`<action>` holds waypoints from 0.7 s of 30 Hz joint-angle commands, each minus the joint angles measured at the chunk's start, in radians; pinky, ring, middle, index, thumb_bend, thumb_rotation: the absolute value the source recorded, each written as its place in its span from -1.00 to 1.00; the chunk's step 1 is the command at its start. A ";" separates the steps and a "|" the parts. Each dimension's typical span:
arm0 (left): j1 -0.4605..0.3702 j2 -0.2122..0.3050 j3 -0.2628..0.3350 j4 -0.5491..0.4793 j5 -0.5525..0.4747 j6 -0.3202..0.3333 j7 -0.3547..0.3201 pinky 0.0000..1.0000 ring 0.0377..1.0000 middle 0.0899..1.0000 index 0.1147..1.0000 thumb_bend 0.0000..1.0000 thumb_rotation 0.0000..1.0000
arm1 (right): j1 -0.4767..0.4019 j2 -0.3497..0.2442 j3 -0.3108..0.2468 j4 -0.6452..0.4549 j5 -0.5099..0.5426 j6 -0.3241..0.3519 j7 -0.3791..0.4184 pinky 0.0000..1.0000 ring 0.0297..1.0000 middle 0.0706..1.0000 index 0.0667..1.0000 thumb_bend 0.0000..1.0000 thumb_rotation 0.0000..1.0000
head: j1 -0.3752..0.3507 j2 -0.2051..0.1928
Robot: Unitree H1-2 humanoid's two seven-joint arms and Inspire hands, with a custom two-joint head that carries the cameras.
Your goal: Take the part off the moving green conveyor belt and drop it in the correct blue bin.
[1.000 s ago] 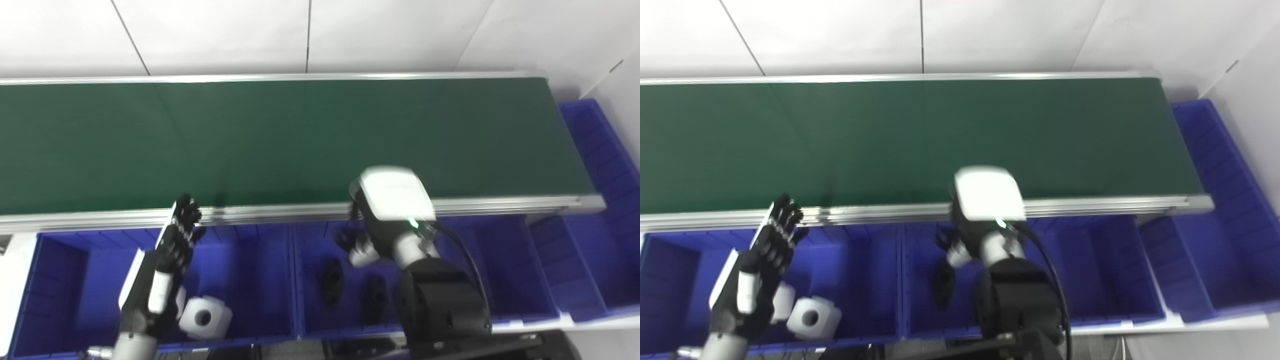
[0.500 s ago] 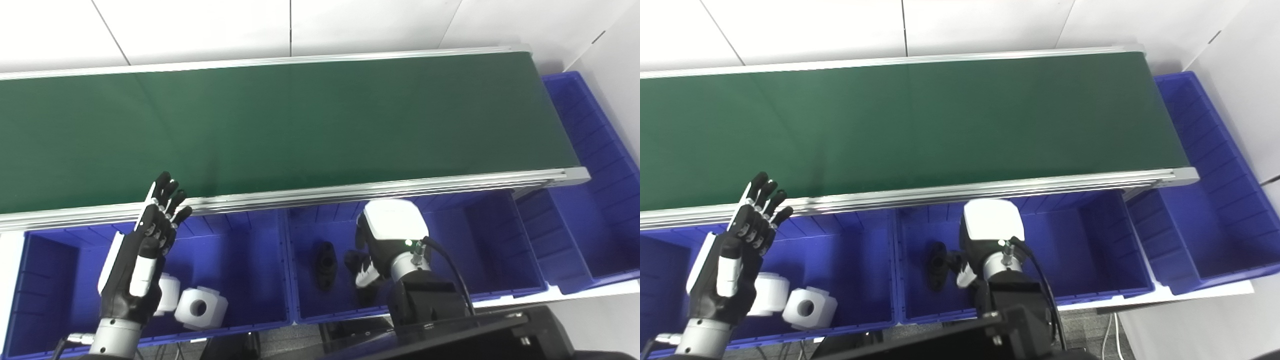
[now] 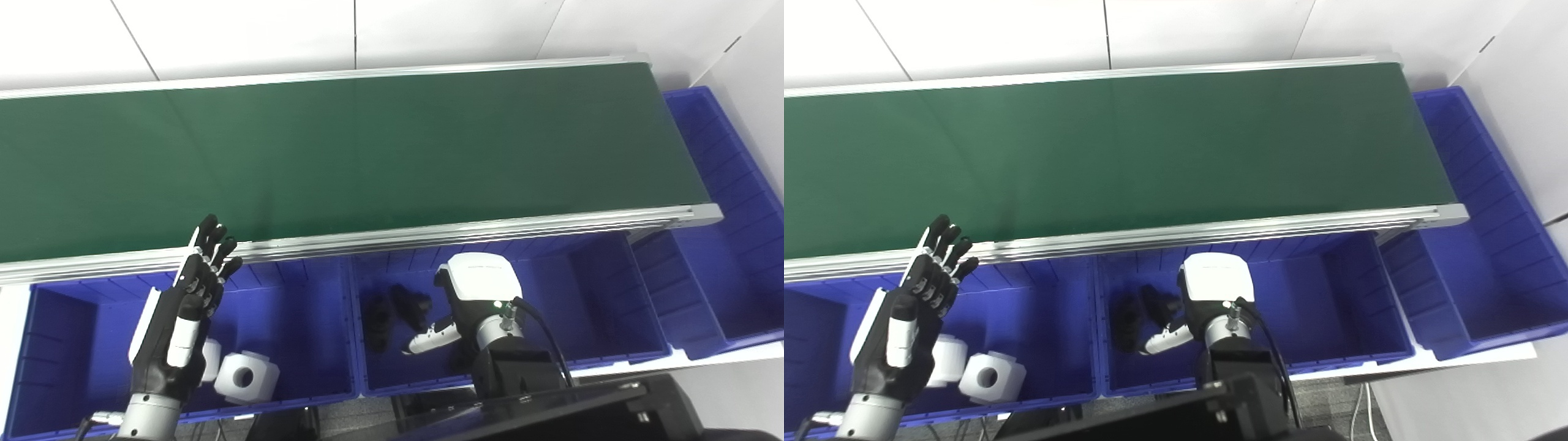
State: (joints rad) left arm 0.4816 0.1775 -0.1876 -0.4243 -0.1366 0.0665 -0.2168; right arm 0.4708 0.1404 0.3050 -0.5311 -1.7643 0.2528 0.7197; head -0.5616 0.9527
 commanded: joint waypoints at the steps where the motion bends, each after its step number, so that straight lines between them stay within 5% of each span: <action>1: 0.009 0.000 -0.005 -0.009 0.011 -0.048 -0.008 0.88 0.94 1.00 1.00 0.73 0.82 | 0.049 0.035 0.029 0.006 0.005 -0.011 -0.039 0.42 0.51 0.57 0.52 0.97 0.39 | 0.007 -0.004; 6: 0.018 -0.009 -0.017 0.005 0.021 -0.062 -0.009 0.89 0.95 1.00 1.00 0.74 0.80 | 0.068 0.023 0.026 0.009 0.087 -0.008 -0.113 0.37 0.46 0.54 0.49 0.94 0.39 | 0.050 -0.026; 10: 0.026 -0.016 -0.027 0.042 0.038 -0.101 -0.008 0.86 0.93 1.00 1.00 0.78 0.76 | 0.115 0.043 -0.014 -0.008 0.459 -0.027 -0.313 0.12 0.29 0.41 0.42 0.76 0.50 | 0.124 -0.071; 14: 0.030 -0.019 -0.035 0.098 0.049 -0.161 -0.013 0.85 0.92 1.00 1.00 0.77 0.73 | 0.199 0.137 -0.085 -0.052 1.046 -0.100 -0.426 0.19 0.36 0.46 0.52 0.54 0.85 | 0.188 -0.114; 18: 0.035 -0.017 -0.050 0.142 0.102 -0.222 -0.005 0.79 0.90 0.98 1.00 0.77 0.75 | 0.315 0.234 -0.104 0.005 1.517 -0.229 -0.541 0.33 0.41 0.50 0.57 0.61 0.81 | 0.265 -0.176; 21: 0.037 -0.025 -0.061 0.171 0.130 -0.253 0.003 0.72 0.87 0.95 1.00 0.85 0.71 | 0.386 0.239 -0.059 0.099 1.643 -0.442 -0.630 0.42 0.48 0.59 0.65 0.47 0.91 | 0.307 -0.211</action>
State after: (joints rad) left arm 0.4999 0.1600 -0.2202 -0.2232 -0.0907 0.0209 -0.2182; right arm 0.6156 0.1573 0.1734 -0.4692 -0.7232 0.2437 0.3615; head -0.2684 0.7532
